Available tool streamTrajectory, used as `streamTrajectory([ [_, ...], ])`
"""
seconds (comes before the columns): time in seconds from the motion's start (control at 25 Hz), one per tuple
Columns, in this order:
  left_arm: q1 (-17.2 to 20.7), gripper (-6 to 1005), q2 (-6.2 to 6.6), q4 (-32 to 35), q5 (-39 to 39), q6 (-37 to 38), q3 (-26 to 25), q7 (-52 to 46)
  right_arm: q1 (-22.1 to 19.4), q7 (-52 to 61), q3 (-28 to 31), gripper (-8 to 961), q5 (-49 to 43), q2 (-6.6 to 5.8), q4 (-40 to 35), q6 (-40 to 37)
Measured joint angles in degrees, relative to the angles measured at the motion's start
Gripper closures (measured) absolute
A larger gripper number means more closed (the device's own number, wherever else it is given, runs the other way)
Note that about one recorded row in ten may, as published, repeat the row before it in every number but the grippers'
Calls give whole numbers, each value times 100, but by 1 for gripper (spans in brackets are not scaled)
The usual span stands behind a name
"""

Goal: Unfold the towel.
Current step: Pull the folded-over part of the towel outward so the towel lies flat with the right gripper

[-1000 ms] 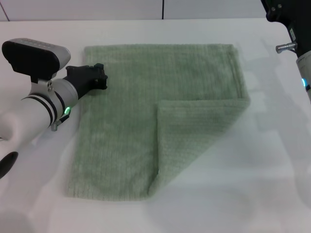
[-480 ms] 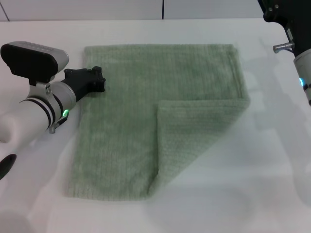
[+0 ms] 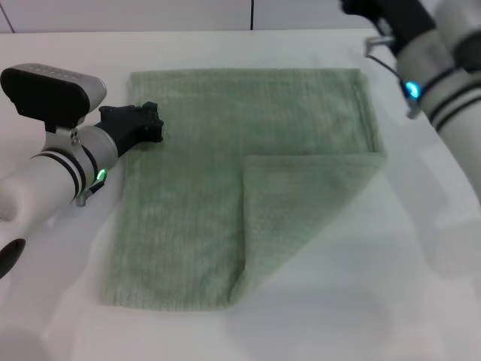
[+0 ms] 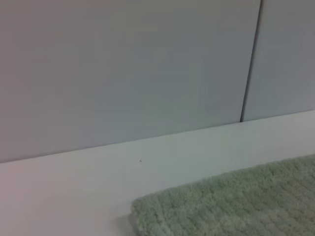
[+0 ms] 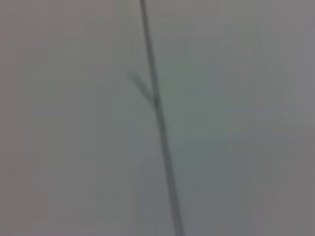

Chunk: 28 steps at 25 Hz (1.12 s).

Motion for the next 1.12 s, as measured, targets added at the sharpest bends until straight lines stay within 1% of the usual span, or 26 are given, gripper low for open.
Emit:
streamTrajectory([
  [0.08,0,981,0,-20,0,-2,0,0,100,-1,165,256,-81,-27,-441,914],
  [0.12,0,980,0,-26,0,-4,0,0,255,-8,380,256,-212,-56,-866,1955],
  [0.16,0,980,0,-31,0,-5,0,1,255,-8,380,257,-212,-56,-866,1955],
  [0.2,0,980,0,-31,0,-5,0,1,359,-11,520,257,-281,-65,-1090,2539],
  [0.24,0,979,0,-33,0,-8,0,2,518,-19,724,258,-370,-73,-1403,3428],
  [0.28,0,979,0,-33,0,-8,0,2,518,-19,724,258,-370,-73,-1403,3428],
  [0.44,-1,977,0,-29,0,-9,0,6,803,-314,1089,258,-491,-74,-2023,5218],
  [0.6,-1,976,0,-2,0,1,0,13,976,-1027,1474,258,-481,38,-2557,6709],
  [0.64,-1,975,0,-2,0,1,0,13,1094,-1210,1531,258,-472,44,-2705,7279],
  [0.68,-1,975,0,-2,0,1,0,13,1094,-1210,1531,258,-472,44,-2705,7279],
  [0.76,3,974,0,1,0,19,0,13,1254,-1425,1587,258,-451,43,-2794,7937],
  [0.8,3,974,0,1,0,20,0,13,1313,-1513,1613,258,-427,43,-2804,8148],
  [0.84,4,973,0,0,0,21,-1,13,1471,-1752,1674,258,-310,45,-2788,8665],
  [0.88,5,973,0,0,0,20,0,14,1471,-1752,1674,258,-310,45,-2788,8665],
  [0.92,6,973,0,1,0,19,0,15,1617,-1970,1751,258,-154,46,-2706,9071],
  [0.96,6,972,0,1,0,16,0,17,1617,-1970,1751,259,-154,46,-2706,9071],
  [1.12,8,971,0,7,0,9,0,21,1844,-2268,1883,259,-38,48,-2442,9608],
])
